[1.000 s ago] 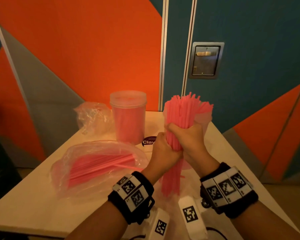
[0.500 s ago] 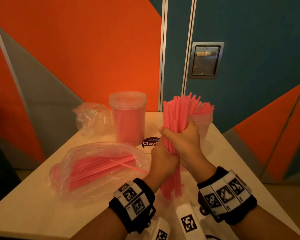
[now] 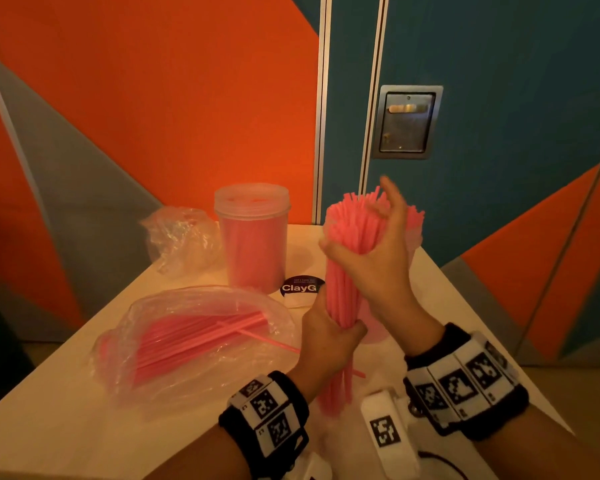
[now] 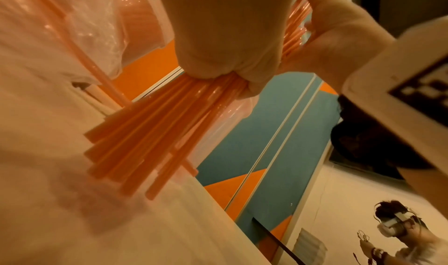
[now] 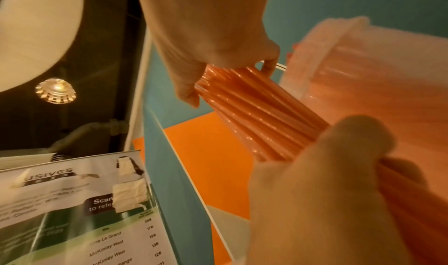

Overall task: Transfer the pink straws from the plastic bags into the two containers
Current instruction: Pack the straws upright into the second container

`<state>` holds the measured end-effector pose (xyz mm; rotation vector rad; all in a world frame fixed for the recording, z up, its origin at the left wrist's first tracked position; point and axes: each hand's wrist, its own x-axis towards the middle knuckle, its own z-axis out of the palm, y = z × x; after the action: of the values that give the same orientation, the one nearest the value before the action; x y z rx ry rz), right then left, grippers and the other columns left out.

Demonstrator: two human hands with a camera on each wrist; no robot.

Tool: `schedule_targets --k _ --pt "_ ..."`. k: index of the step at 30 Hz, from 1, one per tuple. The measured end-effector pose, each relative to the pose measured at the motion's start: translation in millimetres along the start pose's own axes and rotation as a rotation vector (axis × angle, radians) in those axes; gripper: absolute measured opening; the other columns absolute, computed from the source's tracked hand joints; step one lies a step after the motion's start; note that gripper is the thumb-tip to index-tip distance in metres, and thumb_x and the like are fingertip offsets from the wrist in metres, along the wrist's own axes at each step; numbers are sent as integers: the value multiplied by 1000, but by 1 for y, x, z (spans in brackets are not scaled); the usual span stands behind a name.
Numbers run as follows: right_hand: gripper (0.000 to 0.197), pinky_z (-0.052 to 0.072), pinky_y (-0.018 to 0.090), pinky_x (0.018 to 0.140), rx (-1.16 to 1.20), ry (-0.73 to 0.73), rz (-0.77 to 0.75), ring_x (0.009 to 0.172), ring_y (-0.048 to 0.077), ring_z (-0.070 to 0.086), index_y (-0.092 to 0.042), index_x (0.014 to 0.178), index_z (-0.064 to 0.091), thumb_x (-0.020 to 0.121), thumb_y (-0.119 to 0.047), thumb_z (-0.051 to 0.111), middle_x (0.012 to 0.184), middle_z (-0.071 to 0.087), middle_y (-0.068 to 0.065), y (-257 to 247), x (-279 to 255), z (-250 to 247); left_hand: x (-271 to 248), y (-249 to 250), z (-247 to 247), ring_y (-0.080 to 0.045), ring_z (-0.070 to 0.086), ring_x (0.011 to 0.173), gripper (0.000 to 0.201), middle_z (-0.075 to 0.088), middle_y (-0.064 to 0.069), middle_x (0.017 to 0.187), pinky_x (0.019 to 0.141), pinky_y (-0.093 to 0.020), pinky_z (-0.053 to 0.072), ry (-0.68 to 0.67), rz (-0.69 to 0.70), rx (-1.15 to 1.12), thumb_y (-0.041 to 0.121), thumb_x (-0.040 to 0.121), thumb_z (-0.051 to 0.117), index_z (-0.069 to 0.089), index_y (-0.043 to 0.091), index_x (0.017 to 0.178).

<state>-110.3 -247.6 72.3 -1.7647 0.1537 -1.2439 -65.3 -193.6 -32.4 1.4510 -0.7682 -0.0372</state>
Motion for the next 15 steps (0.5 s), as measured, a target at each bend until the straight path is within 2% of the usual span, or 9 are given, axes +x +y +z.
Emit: schedule_targets --k 2,3,5,6,7,9,11,13,15 --pt "79 25 7 106 -154 -46 -196 131 11 34 -33 140 31 75 -13 71 140 33 -4 -11 11 -2 3 6 -1 -17 59 72 40 61 -4 84 61 -28 49 50 41 60 21 60 64 42 40 88" --pt "68 21 4 105 -236 -90 -275 133 12 32 -29 139 39 77 -16 66 141 33 -2 -13 15 -2 4 7 -1 -15 58 71 40 60 -2 82 60 -29 48 66 53 74 22 60 63 40 41 87" --pt "45 18 6 105 -381 -237 -358 132 13 34 -19 125 59 80 -21 56 136 47 2 -11 19 1 3 4 -1 -9 56 69 40 58 4 81 61 -27 49 83 32 80 22 61 62 40 42 88" --pt "38 22 7 104 -447 -313 -350 128 15 40 -15 116 66 82 -23 52 127 56 4 -10 18 3 1 0 -2 -8 57 71 40 58 6 81 63 -28 50 91 8 87 23 60 62 41 41 89" --pt "35 30 13 102 -515 -358 -327 121 17 48 -13 110 69 83 -25 49 117 63 5 -7 14 4 -1 -4 -2 -11 59 73 42 59 6 82 65 -32 52 102 -18 94 23 60 64 42 40 91" --pt "30 42 29 89 -660 -322 -290 105 20 55 -13 103 69 87 -28 48 106 64 4 -5 7 4 -3 -11 -3 -17 62 76 44 62 5 84 66 -35 54 113 -59 109 20 62 71 46 34 95" --pt "23 42 32 77 -784 -268 -272 96 21 54 -13 96 66 88 -29 51 100 61 3 -8 7 2 -4 -12 -1 -18 62 75 42 62 2 83 62 -31 53 101 -76 100 19 62 74 51 25 97" --pt "22 43 33 74 -849 -300 -246 91 22 54 -14 92 63 86 -32 52 95 58 3 -16 15 1 -5 -11 2 -20 61 72 45 61 0 79 59 -32 52 89 -91 96 24 57 69 53 20 99" --pt "22 42 34 79 -884 -343 -213 92 23 57 -19 94 64 83 -35 54 96 61 1 -24 25 -1 -5 -11 3 -18 59 67 48 58 1 76 55 -29 50 74 -92 86 23 57 67 54 16 102"
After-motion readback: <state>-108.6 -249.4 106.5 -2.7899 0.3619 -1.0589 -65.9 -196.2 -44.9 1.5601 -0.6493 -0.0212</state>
